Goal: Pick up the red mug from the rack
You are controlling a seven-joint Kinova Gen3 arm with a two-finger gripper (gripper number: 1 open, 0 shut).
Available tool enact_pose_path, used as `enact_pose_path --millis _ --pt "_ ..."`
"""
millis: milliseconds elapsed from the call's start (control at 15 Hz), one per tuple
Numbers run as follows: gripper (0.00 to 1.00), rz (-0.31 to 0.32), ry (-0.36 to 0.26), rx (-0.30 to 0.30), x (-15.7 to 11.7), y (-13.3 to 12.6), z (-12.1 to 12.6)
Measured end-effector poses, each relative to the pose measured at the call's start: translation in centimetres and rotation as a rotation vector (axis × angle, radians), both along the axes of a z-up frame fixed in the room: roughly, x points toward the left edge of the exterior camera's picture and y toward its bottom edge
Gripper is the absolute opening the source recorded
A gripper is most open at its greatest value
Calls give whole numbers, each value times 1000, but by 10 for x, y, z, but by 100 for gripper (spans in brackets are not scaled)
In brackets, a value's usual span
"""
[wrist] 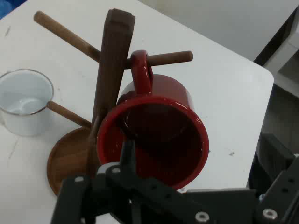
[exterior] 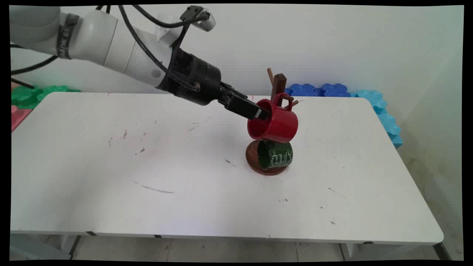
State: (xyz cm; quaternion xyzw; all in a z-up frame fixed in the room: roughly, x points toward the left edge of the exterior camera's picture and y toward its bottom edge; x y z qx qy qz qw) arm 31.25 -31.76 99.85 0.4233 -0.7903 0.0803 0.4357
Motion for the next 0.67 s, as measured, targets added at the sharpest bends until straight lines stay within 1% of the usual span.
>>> enact_pose_path --millis 667 --pt "100 54 67 55 -10 0 -11"
